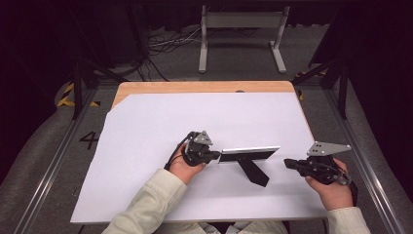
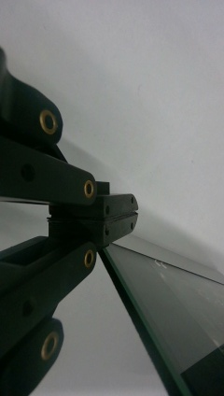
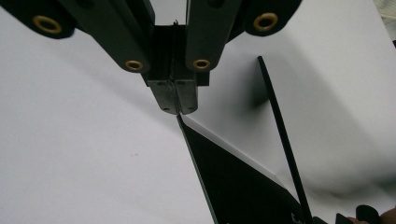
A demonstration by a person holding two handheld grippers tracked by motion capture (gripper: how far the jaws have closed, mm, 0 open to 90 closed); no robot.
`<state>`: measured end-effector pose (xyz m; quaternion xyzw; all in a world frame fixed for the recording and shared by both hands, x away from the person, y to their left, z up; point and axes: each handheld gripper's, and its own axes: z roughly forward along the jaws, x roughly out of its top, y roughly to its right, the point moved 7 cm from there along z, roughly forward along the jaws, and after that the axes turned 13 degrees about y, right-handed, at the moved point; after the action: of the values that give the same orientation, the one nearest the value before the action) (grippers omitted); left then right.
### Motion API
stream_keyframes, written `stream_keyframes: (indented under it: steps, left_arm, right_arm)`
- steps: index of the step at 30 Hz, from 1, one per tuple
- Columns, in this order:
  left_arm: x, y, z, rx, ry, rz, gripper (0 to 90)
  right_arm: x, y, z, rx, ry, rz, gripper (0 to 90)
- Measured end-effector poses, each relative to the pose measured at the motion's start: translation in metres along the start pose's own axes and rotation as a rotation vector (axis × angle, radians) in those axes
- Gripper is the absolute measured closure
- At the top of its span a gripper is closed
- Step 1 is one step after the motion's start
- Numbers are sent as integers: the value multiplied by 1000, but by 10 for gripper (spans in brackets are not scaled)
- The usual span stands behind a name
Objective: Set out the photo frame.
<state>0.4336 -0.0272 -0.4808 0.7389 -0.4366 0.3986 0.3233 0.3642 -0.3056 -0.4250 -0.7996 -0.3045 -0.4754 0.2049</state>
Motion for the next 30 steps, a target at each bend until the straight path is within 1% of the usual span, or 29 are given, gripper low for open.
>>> stream_keyframes:
  steps: [2,4,11,19,21,23,24,30]
  left_arm:
    - [0,2,5,7,-12,15,900]
    - [0,1,7,12,-11,20,900]
    - [-4,0,7,6,-20,7,900]
    - [-6,5,5,-29,-29,-4,900]
    - [-6,8,5,-44,-35,0,900]
    - [-7,11,4,-61,-42,11,900]
    - [-7,12,4,-63,-49,18,900]
    - [-8,21,3,-95,-70,46,900]
  right_arm:
    - [0,0,-1,0,3,2,900]
    - [0,-1,-1,4,6,2,900]
    - [0,-1,0,7,2,1,900]
    - [2,-3,-2,15,6,1,900]
    - [4,-4,-3,14,6,1,900]
    - [5,-5,-4,22,11,5,900]
    - [7,-6,-4,23,14,13,900]
    - [11,-7,-8,18,18,15,900]
